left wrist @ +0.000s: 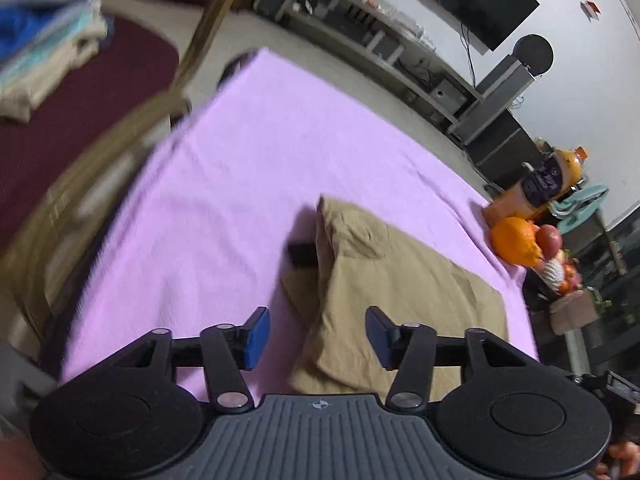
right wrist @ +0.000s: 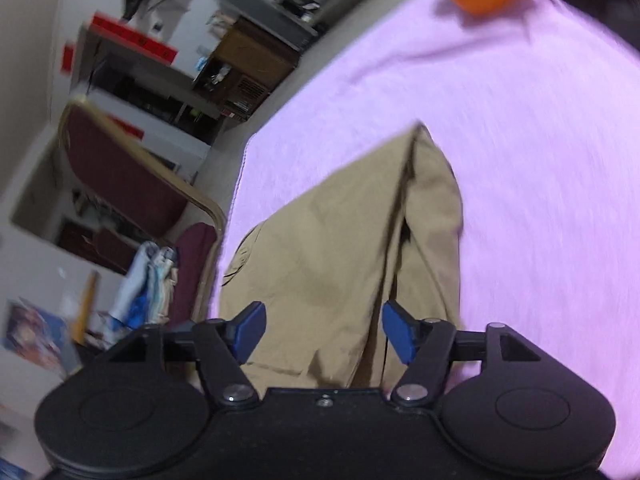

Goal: Fold clothes
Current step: 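Grasp the folded garment edge with both grippers and lift it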

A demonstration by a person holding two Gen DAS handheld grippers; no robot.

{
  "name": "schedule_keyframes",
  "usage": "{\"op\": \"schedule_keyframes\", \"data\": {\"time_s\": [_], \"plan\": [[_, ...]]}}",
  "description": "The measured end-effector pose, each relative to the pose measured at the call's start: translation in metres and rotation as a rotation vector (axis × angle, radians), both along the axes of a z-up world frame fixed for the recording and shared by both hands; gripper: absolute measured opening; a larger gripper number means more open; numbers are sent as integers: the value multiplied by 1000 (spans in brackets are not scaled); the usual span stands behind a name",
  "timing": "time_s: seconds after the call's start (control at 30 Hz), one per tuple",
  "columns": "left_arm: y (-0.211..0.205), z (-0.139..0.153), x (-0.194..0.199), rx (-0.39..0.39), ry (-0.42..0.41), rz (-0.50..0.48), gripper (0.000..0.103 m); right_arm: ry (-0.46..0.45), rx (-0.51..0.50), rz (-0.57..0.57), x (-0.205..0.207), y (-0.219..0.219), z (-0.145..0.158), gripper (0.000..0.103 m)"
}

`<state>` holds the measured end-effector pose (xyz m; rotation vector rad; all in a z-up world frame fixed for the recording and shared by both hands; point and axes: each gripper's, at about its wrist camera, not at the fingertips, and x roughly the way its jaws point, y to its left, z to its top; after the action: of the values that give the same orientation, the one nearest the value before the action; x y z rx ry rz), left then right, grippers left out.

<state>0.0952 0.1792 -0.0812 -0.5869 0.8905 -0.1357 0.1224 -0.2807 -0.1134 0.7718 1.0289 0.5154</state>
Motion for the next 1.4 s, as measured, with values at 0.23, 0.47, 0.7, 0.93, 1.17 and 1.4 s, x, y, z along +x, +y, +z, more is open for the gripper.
{"op": "schedule_keyframes", "data": {"time_s": [0.23,0.47,0.7,0.93,1.17,1.4], "plan": [[-9,-25,15,-110,109,-37,63,96,4,-5,5,2,-16,67],[-15,-34,20,-125,124,-35,44,113,36,-16,5,4,-22,67],[-26,-23,17,-63,70,-66,22,151,36,3,7,13,-30,58],[-26,-23,16,-50,68,-65,16,222,58,69,8,29,-41,55],[-24,-24,17,-67,77,-52,16,233,131,3,6,20,-48,41],[-32,-8,11,-87,48,-41,6,125,46,-50,3,18,-23,12]]}}
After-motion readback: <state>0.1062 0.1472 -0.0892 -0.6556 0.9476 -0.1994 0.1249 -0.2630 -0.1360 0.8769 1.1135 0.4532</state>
